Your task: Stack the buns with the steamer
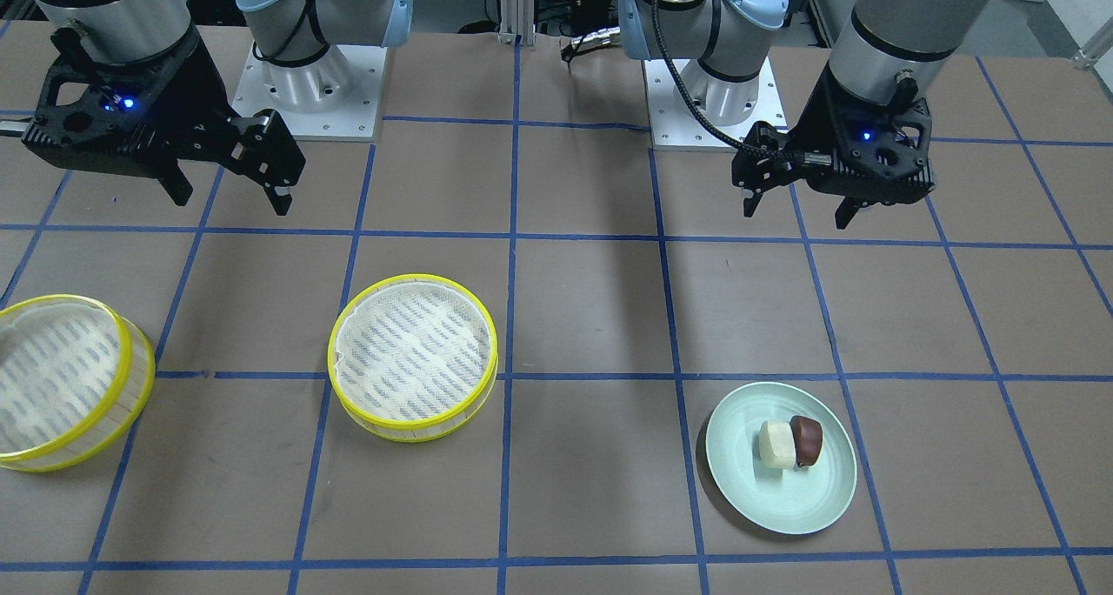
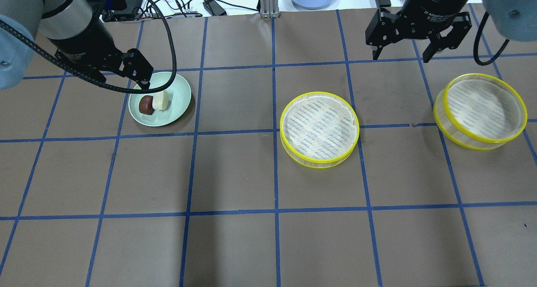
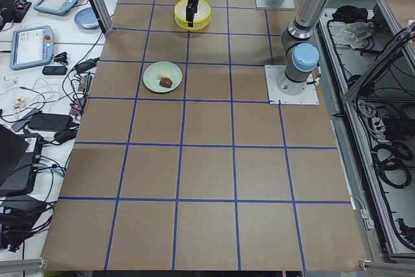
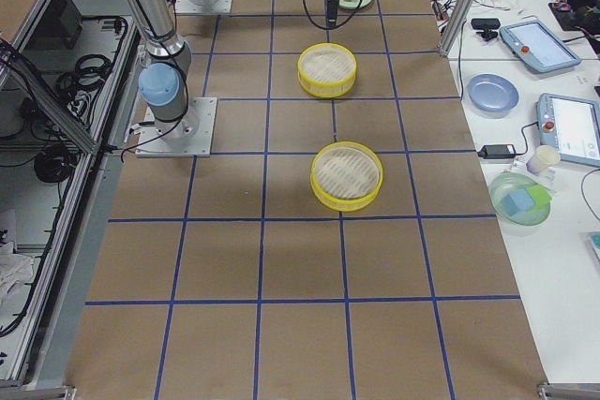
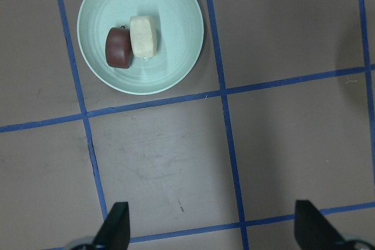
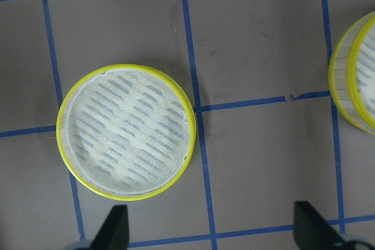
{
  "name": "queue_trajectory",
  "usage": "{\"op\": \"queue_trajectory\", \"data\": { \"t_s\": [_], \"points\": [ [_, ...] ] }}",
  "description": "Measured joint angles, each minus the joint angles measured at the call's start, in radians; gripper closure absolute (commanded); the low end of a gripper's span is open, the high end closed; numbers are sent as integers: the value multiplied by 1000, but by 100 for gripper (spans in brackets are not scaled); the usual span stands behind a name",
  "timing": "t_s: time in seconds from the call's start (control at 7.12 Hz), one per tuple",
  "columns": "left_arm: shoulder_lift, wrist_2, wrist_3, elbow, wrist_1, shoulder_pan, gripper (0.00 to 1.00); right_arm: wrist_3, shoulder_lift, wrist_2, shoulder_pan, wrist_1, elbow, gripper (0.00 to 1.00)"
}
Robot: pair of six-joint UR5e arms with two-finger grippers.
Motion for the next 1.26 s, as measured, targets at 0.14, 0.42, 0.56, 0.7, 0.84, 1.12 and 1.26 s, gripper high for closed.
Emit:
{"op": "queue_trajectory", "data": {
  "t_s": [0.14,0.42,0.56,0.7,0.84,1.12,1.26],
  "points": [
    [0,9,1,0,0,0,0,-1,0,1,-17,5,1,0],
    [0,31,5,-1,2,-2,0,-28,0,2,-99,-1,3,0],
    [1,33,5,-1,2,-2,0,-67,0,3,-174,-11,3,0],
    [-1,34,5,-1,3,0,0,-111,11,5,-286,-18,3,0],
    [-9,33,6,0,6,7,0,-194,55,7,-400,-39,2,0],
    [-55,32,14,-4,59,18,0,-389,216,6,-542,-146,2,0],
    [-92,33,25,-9,110,20,0,-422,296,4,-582,-215,3,0]
  ]
}}
